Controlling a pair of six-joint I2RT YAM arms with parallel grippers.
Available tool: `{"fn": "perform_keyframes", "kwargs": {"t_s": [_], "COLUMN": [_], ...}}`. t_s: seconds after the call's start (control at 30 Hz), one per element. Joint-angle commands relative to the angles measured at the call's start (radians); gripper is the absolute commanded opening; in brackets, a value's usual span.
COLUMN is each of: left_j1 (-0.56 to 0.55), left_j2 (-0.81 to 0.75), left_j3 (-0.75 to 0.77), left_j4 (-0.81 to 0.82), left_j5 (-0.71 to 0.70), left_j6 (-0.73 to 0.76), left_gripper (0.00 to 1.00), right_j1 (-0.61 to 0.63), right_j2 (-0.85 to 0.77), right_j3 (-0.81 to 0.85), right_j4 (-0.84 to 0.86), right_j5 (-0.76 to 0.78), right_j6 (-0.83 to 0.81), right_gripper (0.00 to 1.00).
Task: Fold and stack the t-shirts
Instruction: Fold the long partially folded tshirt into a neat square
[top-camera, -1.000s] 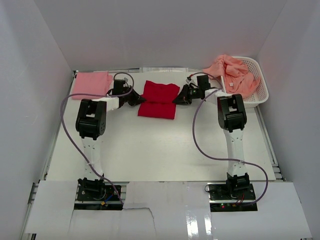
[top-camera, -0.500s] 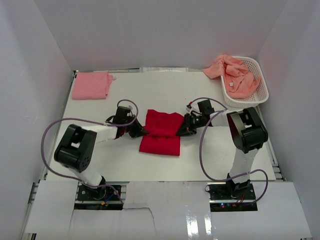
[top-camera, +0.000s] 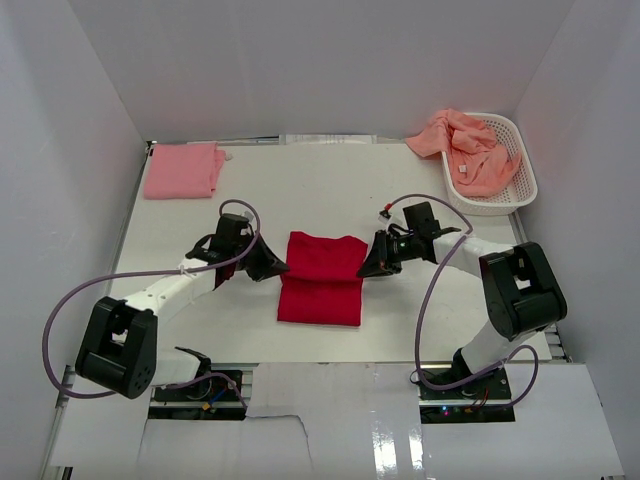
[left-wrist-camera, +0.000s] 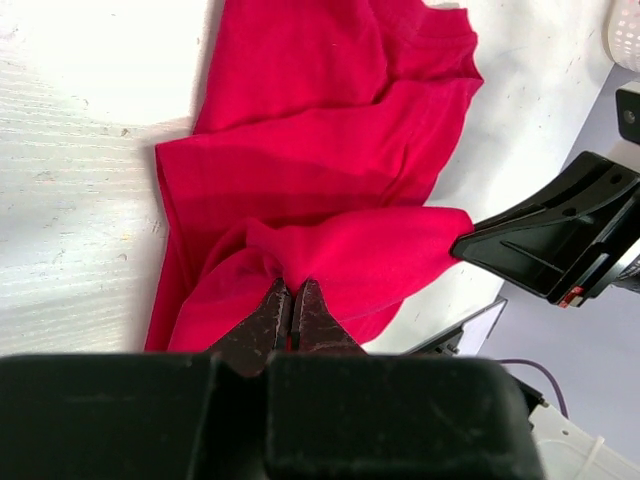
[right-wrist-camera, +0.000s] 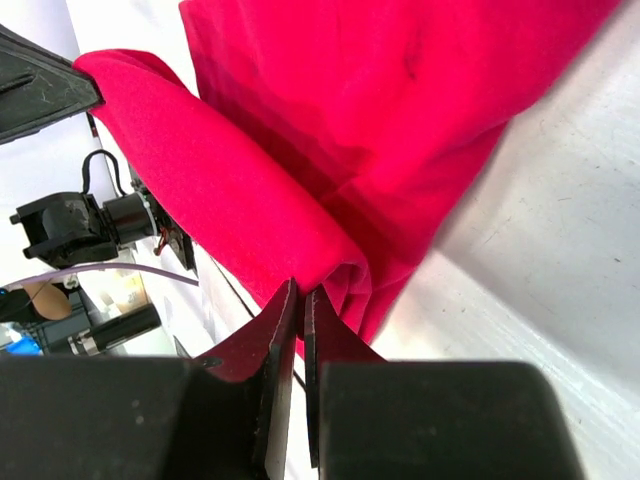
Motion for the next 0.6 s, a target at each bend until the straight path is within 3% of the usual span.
{"fn": "perform_keyframes", "kwargs": {"t_s": [0.0, 0.57], "left_j1": [0.005, 0.025], "left_j2": [-0.016, 0.001], "left_j3": [0.063, 0.146], "left_j4": [-0.036, -0.053], "left_j5": [-0.026, -0.025], "left_j6": [0.000, 0.006], "left_gripper": [0.00, 0.00], "right_j1": [-0.006, -0.006], "right_j2": [-0.039, -0.098], "right_j3": [0.057, 0.144], "right_j4": [-0.063, -0.140], "right_j5": [0.025, 0.041], "right_j6": [-0.024, -0.018], "right_gripper": [0.08, 0.08]}}
